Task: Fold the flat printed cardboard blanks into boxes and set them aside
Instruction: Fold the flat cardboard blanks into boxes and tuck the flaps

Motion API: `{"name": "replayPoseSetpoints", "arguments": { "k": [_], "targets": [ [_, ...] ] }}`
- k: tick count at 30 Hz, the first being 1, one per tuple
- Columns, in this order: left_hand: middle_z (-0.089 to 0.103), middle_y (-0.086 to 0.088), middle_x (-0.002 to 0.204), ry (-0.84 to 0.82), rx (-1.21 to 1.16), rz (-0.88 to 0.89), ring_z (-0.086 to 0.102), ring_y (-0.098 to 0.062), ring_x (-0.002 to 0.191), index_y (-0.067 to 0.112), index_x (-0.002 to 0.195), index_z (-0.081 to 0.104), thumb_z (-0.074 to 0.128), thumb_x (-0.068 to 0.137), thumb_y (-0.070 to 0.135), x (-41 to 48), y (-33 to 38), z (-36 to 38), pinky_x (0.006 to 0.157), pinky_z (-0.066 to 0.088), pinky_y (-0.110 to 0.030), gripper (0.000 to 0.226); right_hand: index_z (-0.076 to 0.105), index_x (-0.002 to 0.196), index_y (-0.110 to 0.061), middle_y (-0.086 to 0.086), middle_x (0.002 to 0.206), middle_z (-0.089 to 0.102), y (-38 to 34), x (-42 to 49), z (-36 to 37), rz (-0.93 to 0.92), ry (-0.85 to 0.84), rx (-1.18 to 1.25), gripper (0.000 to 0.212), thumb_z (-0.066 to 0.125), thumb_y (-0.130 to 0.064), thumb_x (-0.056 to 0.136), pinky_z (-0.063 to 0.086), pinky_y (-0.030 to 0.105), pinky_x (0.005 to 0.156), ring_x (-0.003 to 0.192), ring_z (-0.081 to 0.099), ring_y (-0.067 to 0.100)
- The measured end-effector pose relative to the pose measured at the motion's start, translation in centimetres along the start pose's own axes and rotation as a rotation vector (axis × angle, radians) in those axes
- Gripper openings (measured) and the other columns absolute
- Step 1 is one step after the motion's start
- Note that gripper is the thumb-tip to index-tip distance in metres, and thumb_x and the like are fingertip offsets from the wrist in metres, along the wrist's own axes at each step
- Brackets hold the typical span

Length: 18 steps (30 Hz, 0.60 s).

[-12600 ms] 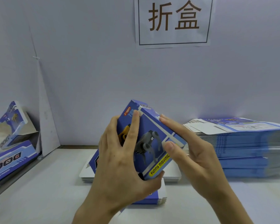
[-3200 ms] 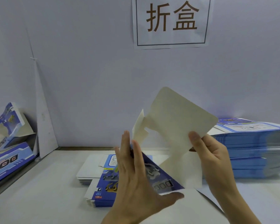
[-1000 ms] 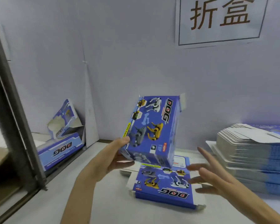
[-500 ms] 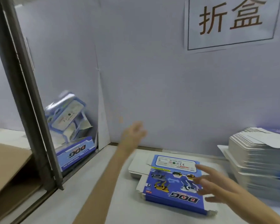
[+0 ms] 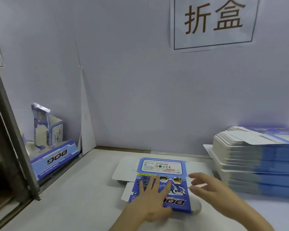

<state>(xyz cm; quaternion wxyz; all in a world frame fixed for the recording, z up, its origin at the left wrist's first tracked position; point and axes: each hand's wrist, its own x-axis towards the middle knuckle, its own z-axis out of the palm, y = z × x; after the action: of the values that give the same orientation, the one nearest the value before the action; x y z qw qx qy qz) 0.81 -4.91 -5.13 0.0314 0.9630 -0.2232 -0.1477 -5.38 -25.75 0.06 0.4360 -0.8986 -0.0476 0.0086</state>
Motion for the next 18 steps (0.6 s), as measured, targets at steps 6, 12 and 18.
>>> {"name": "replayPoseSetpoints", "arguments": {
  "k": [6,12,18],
  "targets": [
    [0.012,-0.001,0.162,0.120,0.044,0.076,0.010,-0.024,0.148,0.037,0.152,0.014,0.029,0.102,0.050,-2.2,0.2,-1.1,0.117,0.017,-0.044,0.054,0.056,0.120,-0.027,-0.005,0.116,0.060,0.6,0.3,-0.2,0.026,0.104,0.081,0.026,0.060,-0.021,0.096,0.052,0.014,0.066,0.099,0.063,0.007],
    [0.074,0.009,0.103,0.828,-0.099,0.240,0.068,-0.007,0.089,0.029,0.116,0.069,0.050,0.094,0.037,-5.0,-0.8,-3.7,0.077,0.046,-0.014,0.030,0.054,0.122,-0.029,-0.002,0.129,0.054,-0.6,-0.1,-0.6,-0.165,0.474,0.198,0.037,0.060,-0.005,0.093,0.042,0.019,0.089,0.120,0.053,0.017],
    [0.063,0.018,0.065,1.433,-0.349,0.282,0.049,0.001,0.057,0.018,0.100,0.069,0.059,0.087,0.020,-7.8,0.8,-9.1,0.056,0.034,0.003,0.016,0.027,0.151,-0.027,-0.003,0.150,0.038,-2.9,-0.7,-0.5,-0.238,0.634,0.378,0.066,0.058,-0.010,0.095,0.030,0.040,0.115,0.136,0.038,0.013]
  ]
}}
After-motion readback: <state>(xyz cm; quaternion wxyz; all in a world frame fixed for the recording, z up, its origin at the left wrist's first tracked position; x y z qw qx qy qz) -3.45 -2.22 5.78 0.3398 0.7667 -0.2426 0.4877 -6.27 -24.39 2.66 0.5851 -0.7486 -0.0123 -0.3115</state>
